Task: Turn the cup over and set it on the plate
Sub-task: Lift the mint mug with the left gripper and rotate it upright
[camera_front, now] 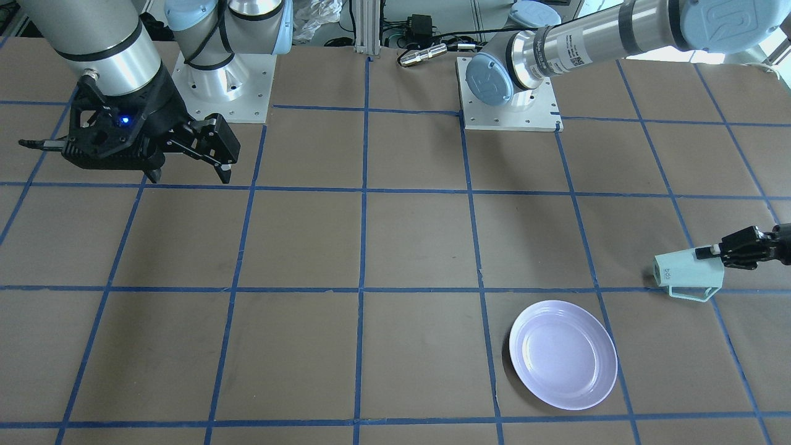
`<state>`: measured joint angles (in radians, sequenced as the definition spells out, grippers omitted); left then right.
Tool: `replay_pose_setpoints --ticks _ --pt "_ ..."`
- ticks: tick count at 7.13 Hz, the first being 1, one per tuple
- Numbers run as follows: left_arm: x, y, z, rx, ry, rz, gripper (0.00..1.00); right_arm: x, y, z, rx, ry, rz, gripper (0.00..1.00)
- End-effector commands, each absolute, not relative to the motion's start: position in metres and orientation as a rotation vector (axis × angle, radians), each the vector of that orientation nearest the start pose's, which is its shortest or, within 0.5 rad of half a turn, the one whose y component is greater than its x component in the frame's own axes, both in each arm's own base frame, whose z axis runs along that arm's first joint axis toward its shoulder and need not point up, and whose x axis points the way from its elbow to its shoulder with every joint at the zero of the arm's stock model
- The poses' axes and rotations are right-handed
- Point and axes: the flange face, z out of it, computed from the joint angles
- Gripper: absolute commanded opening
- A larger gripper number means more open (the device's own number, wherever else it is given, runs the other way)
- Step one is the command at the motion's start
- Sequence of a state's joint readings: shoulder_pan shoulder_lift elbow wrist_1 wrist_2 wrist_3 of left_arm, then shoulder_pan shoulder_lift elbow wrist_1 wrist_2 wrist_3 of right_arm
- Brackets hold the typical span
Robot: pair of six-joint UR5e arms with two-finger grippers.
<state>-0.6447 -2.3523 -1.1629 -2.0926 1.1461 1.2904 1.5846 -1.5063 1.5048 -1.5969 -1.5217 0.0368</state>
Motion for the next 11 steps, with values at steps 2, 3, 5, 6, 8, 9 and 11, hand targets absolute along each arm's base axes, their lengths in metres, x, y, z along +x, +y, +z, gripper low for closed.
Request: replay_pose_setpoints --ticks 2,3,5,6,8,9,11 --pt "0.394 -0.547 0.221 -0.240 -2.196 -0.044 0.00 0.145 -0.520 0.491 0.035 3.091 -0.041 1.00" --pt "0.382 -0.553 0.243 -0.263 -2.219 -0.040 0.00 0.145 -0.520 0.491 0.035 3.091 -0.041 1.00" --pt "0.346 -0.565 0.294 -0.316 -2.287 -0.055 0.00 0.145 -0.520 0.491 0.035 3.091 -0.041 1.00" --pt "0.316 -0.574 0.322 -0.327 -2.323 -0.084 0.00 0.145 -0.520 0.491 0.037 3.091 -0.041 1.00" --pt "0.258 -0.582 0.376 -0.300 -2.431 -0.186 0.00 0.145 -0.520 0.491 0.037 3.091 -0.041 1.00" --pt "0.231 -0.583 0.397 -0.276 -2.487 -0.243 0.00 0.145 -0.520 0.491 0.035 3.091 -0.041 1.00" --pt "0.160 -0.593 0.427 -0.286 -2.583 -0.327 0.00 0.145 -0.520 0.491 0.037 3.091 -0.041 1.00"
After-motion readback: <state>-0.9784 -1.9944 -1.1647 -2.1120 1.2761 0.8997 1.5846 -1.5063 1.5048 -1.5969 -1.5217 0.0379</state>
